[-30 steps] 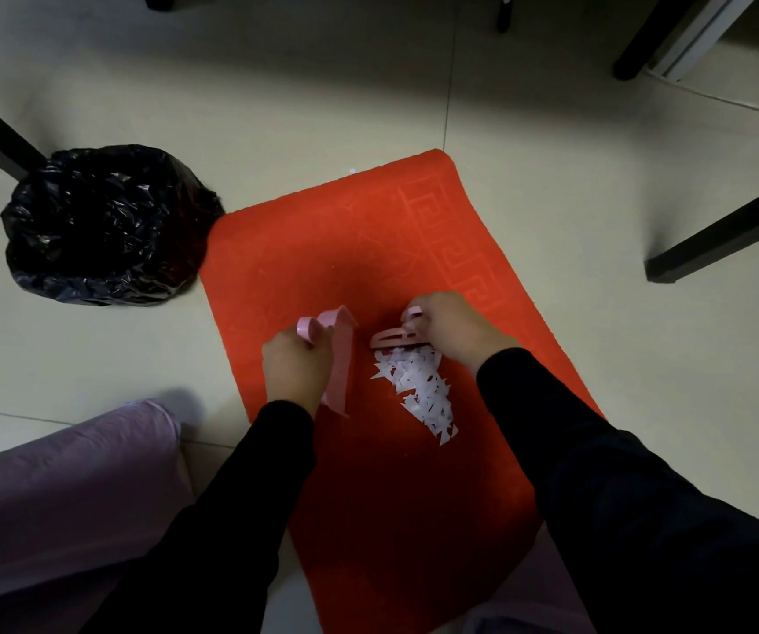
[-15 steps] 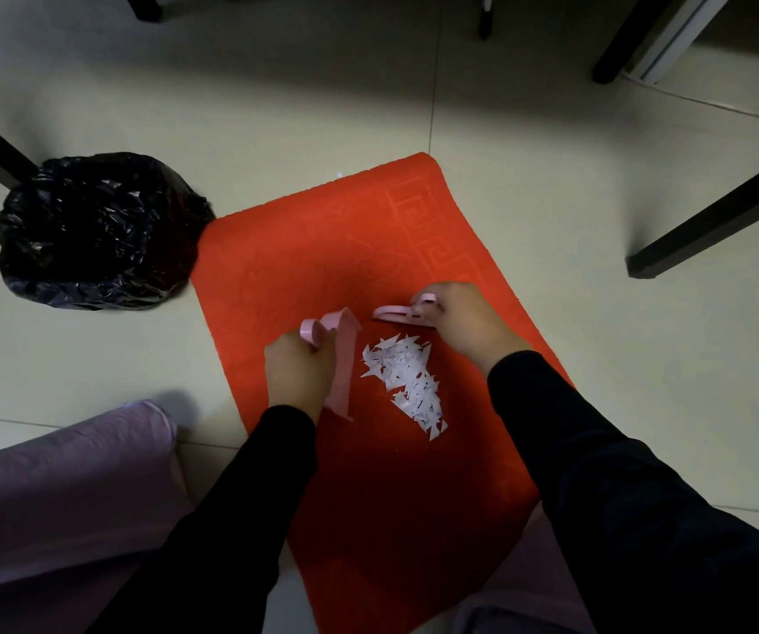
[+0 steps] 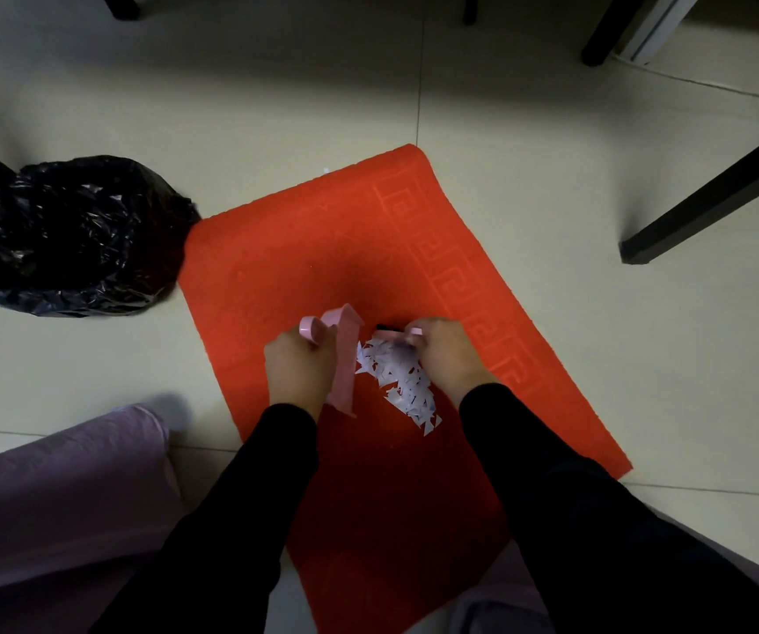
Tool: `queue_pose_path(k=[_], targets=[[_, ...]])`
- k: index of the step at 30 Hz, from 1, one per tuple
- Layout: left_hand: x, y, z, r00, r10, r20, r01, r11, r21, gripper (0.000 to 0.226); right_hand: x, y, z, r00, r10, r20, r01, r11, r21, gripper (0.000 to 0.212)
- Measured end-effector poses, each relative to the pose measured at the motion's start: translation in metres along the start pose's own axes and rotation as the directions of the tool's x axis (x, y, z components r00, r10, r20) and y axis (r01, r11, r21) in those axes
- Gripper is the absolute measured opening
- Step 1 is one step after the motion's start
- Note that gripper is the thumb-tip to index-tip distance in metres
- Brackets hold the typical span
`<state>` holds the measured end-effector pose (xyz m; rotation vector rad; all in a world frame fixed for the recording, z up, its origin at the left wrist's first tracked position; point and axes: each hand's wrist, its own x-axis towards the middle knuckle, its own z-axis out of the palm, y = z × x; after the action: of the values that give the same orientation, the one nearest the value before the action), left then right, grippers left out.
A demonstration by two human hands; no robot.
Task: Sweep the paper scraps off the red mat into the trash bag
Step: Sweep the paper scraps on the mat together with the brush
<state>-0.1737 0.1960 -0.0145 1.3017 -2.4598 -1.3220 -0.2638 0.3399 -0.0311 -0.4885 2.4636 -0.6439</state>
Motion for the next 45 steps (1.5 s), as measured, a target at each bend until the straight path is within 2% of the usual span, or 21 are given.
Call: queue_pose_path(k=[6, 12, 18, 22, 28, 33, 45], targets=[[-0.010, 0.006, -0.003, 1.000, 0.022, -0.013, -0.022, 1.000, 0.002, 0.042, -0.014, -0.006, -0.006, 1.000, 0.005, 0.013, -0.005, 0.999, 0.053, 0.022], [-0.015, 0.012, -0.006, 0.999, 0.020, -0.025, -0.020, 1.000, 0.014, 0.042, -0.029, -0.008, -0.021, 0.987, -0.049, -0.150, 0.059, 0.996, 0.063, 0.023], [-0.020, 0.016, -0.007, 0.999, 0.028, -0.031, -0.027, 0.999, 0.045, 0.040, -0.040, -0.002, -0.016, 0.974, -0.057, -0.218, 0.078, 0.993, 0.087, 0.023], [-0.020, 0.017, -0.006, 0.997, 0.065, -0.037, -0.061, 0.993, 0.097, 0.041, -0.042, 0.001, -0.009, 0.974, -0.029, -0.226, 0.059, 0.990, 0.126, 0.022], [-0.020, 0.015, -0.007, 0.997, 0.071, -0.040, -0.069, 0.996, 0.064, 0.041, -0.044, 0.001, -0.009, 0.976, -0.004, -0.220, 0.039, 0.987, 0.154, 0.025], [-0.023, 0.018, -0.005, 0.996, 0.082, -0.035, -0.080, 0.996, 0.036, 0.039, -0.047, 0.001, -0.011, 0.968, 0.052, -0.245, 0.014, 0.966, 0.260, 0.029], [-0.041, 0.030, 0.010, 0.995, 0.098, -0.017, -0.098, 0.995, -0.005, 0.041, -0.069, 0.020, -0.022, 0.945, 0.187, -0.269, -0.055, 0.900, 0.433, 0.025]])
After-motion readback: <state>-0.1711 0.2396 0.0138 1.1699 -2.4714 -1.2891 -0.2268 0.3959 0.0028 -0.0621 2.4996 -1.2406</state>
